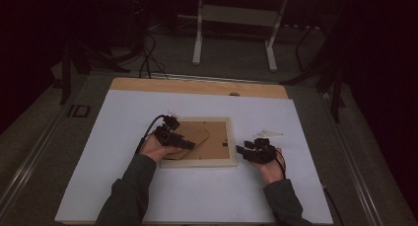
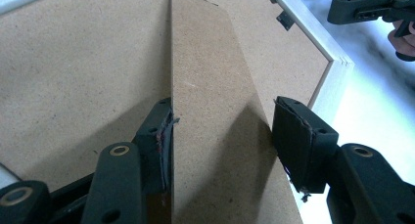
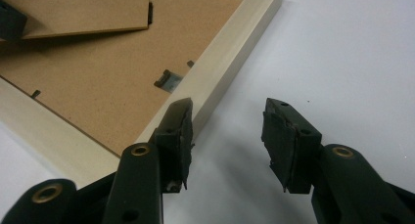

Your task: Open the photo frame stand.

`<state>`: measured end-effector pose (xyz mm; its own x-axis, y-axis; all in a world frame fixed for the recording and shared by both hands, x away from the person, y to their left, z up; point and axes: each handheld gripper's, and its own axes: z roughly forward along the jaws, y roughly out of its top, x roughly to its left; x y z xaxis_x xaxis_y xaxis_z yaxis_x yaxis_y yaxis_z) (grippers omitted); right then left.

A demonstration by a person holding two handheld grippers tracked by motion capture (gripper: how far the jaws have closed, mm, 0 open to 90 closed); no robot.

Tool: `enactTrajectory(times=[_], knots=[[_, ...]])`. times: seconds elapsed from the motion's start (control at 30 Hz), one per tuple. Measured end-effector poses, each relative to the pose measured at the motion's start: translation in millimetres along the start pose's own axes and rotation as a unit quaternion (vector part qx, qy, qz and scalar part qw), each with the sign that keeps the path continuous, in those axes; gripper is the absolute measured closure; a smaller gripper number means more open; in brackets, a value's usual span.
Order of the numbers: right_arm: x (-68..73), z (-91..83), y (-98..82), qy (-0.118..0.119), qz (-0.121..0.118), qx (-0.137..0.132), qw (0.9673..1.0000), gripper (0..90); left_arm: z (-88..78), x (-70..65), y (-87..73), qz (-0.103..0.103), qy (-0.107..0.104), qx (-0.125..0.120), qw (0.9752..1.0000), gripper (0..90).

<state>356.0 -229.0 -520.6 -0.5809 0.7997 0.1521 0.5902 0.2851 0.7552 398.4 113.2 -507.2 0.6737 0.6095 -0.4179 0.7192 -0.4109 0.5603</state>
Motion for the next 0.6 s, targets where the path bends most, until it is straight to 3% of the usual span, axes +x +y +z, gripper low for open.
enactTrajectory(times=[0.33,0.6], knots=[[-2.8,-3.7,9.0,0.027,0.022,-0.015,0.9993,53.5,-3.8,-9.0,-2.7,0.022,0.019,-0.014,0.9995,45.7],[-3.0,6.4,19.7,0.040,0.029,-0.004,0.9988,52.8,-6.6,-17.3,-6.2,0.043,0.037,-0.027,0.9980,45.8]])
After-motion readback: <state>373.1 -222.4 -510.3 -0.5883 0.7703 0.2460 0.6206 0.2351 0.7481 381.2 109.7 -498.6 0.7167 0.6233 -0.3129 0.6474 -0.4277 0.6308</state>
